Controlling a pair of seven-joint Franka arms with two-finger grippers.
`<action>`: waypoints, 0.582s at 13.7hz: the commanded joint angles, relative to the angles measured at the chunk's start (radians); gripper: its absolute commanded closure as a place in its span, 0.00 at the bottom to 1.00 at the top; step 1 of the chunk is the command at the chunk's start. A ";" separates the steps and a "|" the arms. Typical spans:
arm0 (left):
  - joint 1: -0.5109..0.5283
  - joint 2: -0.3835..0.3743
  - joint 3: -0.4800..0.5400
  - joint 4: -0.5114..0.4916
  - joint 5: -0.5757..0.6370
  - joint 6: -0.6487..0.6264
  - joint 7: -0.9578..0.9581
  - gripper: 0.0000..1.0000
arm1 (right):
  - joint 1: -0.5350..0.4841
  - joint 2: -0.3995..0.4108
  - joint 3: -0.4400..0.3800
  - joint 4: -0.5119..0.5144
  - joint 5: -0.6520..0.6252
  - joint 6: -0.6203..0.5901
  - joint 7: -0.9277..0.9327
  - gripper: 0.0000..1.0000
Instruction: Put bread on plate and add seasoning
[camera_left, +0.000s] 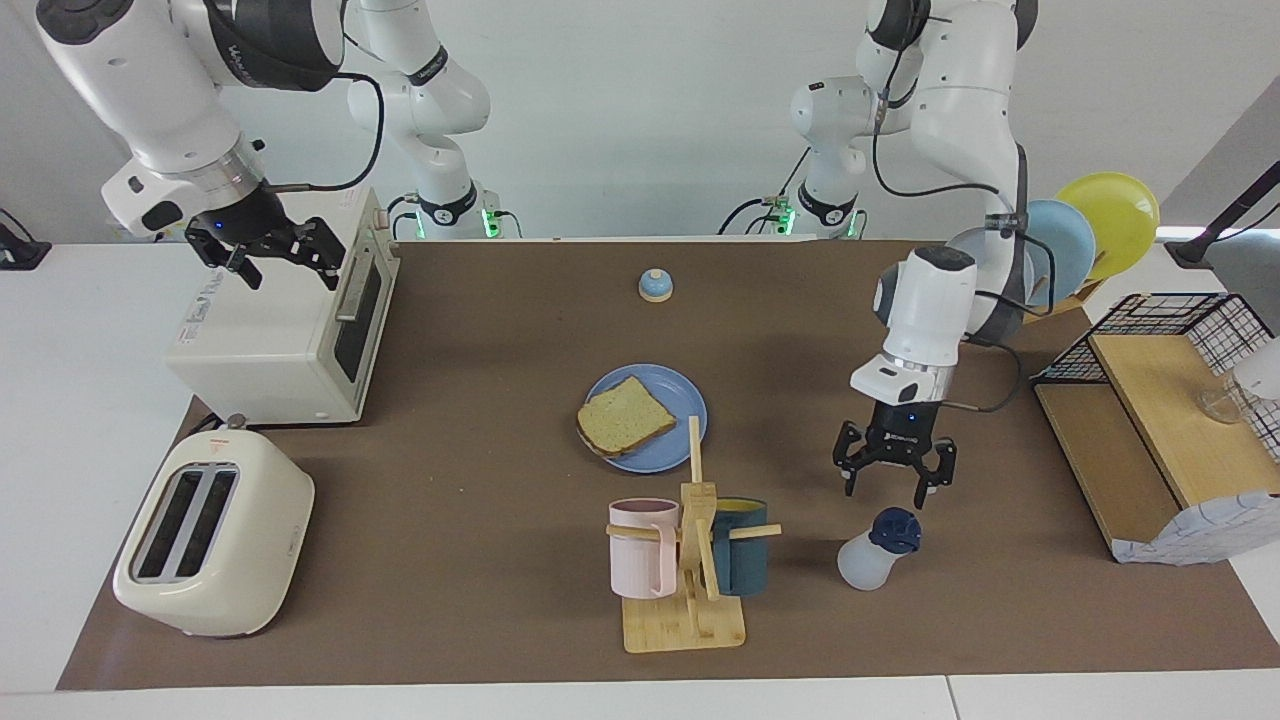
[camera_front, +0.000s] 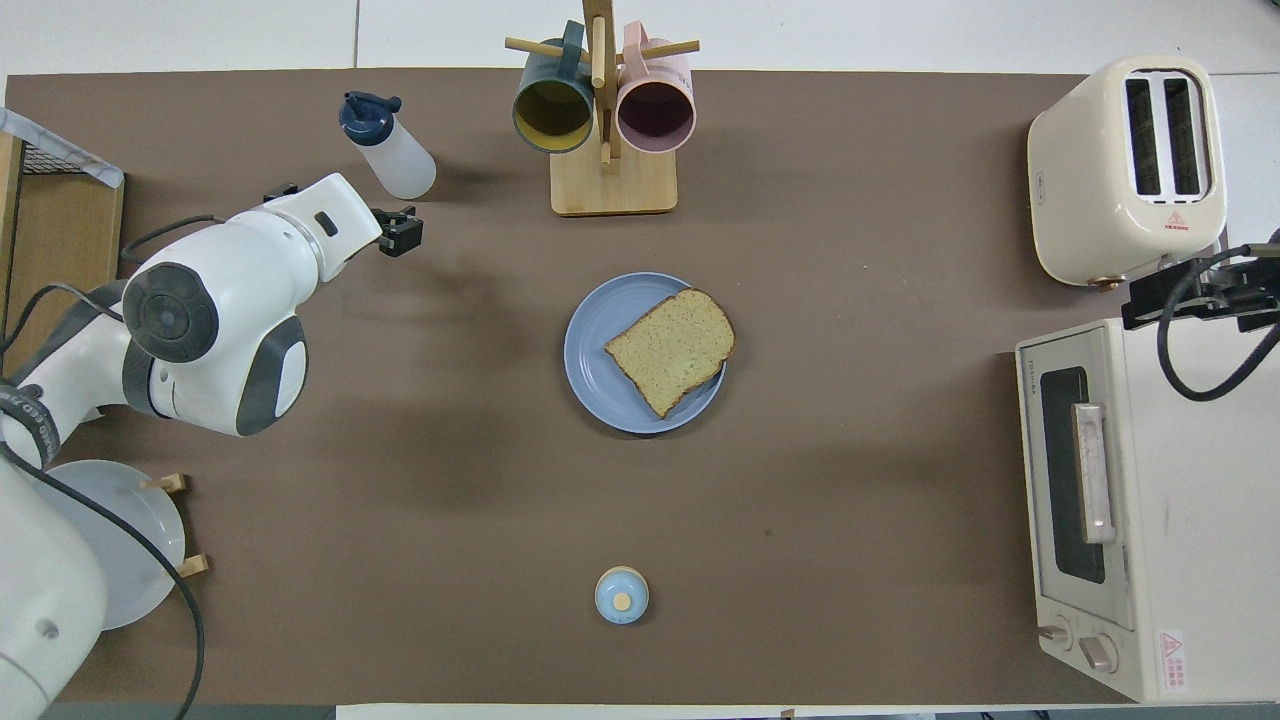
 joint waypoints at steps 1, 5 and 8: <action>-0.098 -0.113 0.015 -0.053 0.004 -0.133 -0.081 0.00 | -0.008 -0.015 0.005 -0.014 -0.002 0.006 -0.019 0.00; -0.172 -0.113 0.010 0.069 -0.028 -0.343 -0.179 0.00 | -0.008 -0.015 0.005 -0.014 -0.002 0.006 -0.019 0.00; -0.166 -0.109 0.010 0.272 -0.116 -0.639 -0.164 0.00 | -0.008 -0.015 0.005 -0.014 -0.002 0.006 -0.019 0.00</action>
